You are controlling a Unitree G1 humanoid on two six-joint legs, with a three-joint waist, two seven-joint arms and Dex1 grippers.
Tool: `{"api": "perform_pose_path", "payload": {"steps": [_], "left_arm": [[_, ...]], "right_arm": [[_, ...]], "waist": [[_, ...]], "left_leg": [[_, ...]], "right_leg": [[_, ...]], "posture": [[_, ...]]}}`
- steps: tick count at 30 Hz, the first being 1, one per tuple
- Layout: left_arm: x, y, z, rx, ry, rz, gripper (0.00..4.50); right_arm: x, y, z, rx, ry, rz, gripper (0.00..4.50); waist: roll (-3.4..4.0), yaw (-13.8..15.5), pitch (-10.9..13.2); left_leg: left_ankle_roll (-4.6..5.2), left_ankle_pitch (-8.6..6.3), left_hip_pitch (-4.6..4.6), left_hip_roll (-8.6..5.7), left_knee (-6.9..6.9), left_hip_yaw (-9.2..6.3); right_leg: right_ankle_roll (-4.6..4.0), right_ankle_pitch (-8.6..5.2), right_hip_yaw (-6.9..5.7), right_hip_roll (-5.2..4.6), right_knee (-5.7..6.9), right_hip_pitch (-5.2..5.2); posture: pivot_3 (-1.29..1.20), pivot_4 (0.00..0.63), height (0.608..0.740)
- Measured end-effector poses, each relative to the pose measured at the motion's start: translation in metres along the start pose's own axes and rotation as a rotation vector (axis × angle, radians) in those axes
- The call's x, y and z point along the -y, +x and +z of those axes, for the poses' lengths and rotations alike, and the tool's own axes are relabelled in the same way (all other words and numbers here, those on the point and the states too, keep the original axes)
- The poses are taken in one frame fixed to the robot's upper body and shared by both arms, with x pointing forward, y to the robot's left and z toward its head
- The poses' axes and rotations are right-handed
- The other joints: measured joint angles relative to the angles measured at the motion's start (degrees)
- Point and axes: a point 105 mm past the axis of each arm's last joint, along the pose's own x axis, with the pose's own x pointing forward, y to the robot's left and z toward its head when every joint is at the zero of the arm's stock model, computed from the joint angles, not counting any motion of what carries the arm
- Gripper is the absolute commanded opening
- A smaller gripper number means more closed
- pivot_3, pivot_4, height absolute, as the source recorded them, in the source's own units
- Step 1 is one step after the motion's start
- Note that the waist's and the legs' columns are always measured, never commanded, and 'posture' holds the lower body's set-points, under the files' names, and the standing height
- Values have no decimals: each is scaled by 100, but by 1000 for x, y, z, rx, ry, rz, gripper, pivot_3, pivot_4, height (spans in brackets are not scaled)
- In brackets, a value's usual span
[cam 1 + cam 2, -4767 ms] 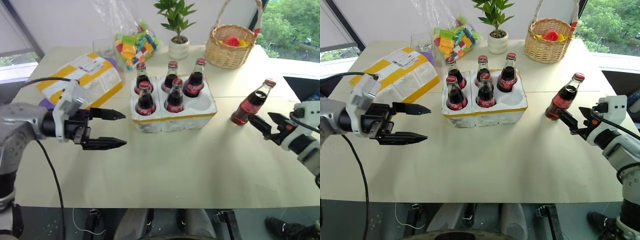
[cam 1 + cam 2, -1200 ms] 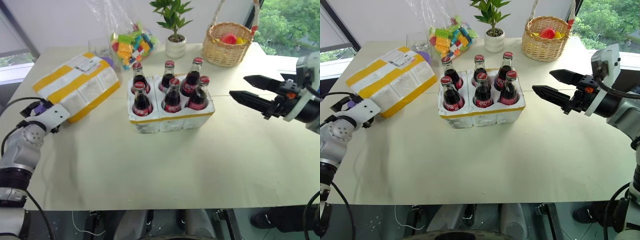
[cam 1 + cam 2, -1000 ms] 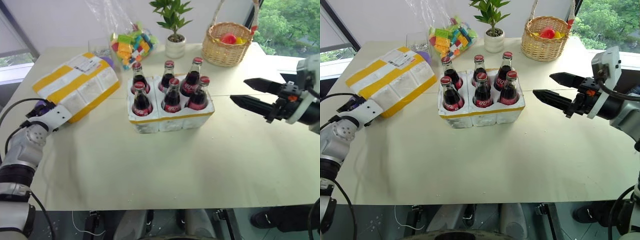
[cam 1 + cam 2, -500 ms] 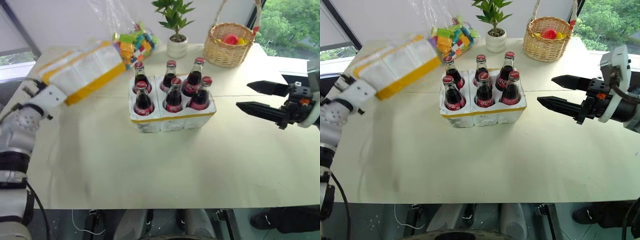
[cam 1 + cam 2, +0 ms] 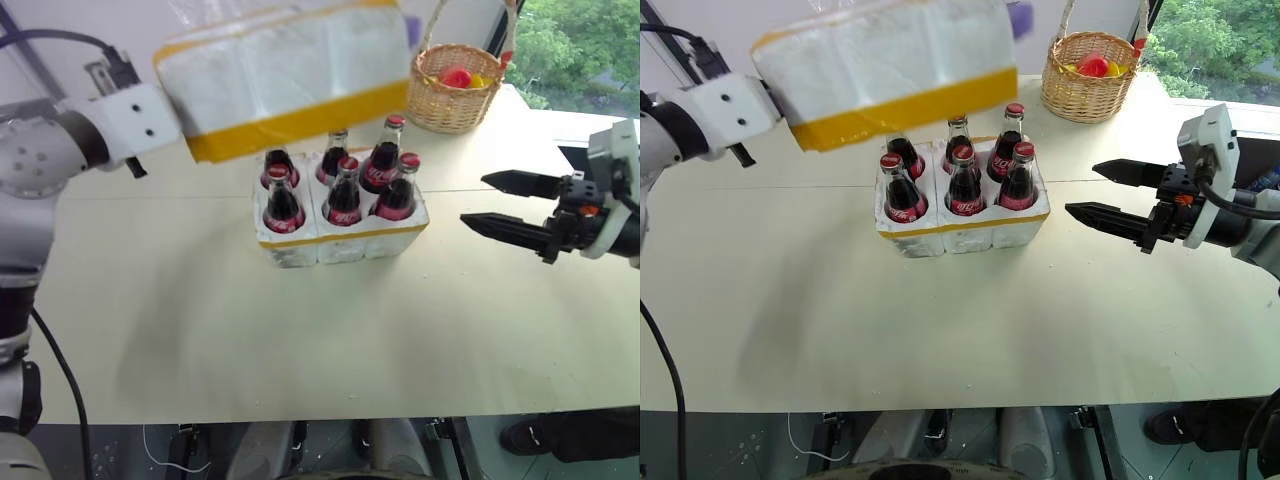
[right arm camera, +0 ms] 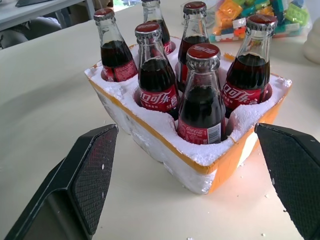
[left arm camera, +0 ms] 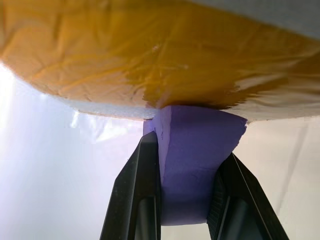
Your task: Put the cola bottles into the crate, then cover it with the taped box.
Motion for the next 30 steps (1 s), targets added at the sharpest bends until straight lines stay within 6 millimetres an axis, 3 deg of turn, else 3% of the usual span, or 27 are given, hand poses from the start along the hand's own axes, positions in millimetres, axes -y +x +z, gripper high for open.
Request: {"api": "perform_pose_path", "payload": {"steps": [6, 16, 17, 18, 21, 24, 26, 28, 30], "left_arm": [[3, -3, 17, -4, 131, -14, 795], [14, 9, 33, 24, 291, 4, 795], [17, 10, 35, 33, 286, -1, 1559], [19, 10, 35, 33, 285, -8, 1864], [26, 11, 33, 33, 291, -40, 3345], [29, 12, 34, 36, 304, -55, 3345], [29, 12, 33, 36, 304, -56, 3713], [29, 12, 33, 34, 305, -61, 4474], [32, 11, 31, 25, 307, -70, 4474]], "right_arm": [[3, 6, -2, 30, 24, -10, 4500], [8, 9, -1, 69, 42, -38, 4500], [9, 9, -1, 72, 45, -43, 4500], [9, 10, -1, 74, 46, -44, 4500], [9, 10, -1, 79, 47, -46, 4500], [10, 10, -1, 80, 45, -54, 4500], [11, 10, -1, 81, 42, -58, 4500], [11, 10, -2, 86, 44, -59, 4500], [11, 11, -2, 92, 50, -62, 4500]], "waist": [[0, 4, 0], [0, 14, 0], [0, 18, 0], [0, 17, 0], [0, 13, 0], [0, 8, 0], [0, 8, 0], [0, 8, 0], [0, 7, 0]], "left_leg": [[-2, 2, 3, 0, 4, 0], [-3, 3, 5, 0, 5, -2], [-3, 3, 5, 0, 5, -2], [-2, 3, 5, 0, 5, -3], [-2, 3, 4, 0, 5, -2], [-3, 3, 4, 0, 5, -2], [-3, 3, 4, 0, 5, -2], [-2, 3, 4, 0, 5, -2], [-2, 3, 4, 0, 5, -2]], "right_leg": [[0, 0, 0, 2, 1, 4], [0, 0, -1, 4, 2, 7], [0, 0, -1, 4, 2, 7], [0, 0, -1, 4, 2, 7], [0, 0, -1, 4, 2, 7], [0, 0, -1, 5, 2, 6], [0, 0, -1, 5, 2, 6], [0, 0, -1, 5, 2, 6], [0, 0, -1, 5, 3, 6]], "posture": [[0, 150, 732], [0, 150, 732], [0, 150, 732], [0, 150, 732], [0, 150, 732], [0, 150, 732], [0, 150, 732], [0, 150, 732], [0, 150, 732]]}}
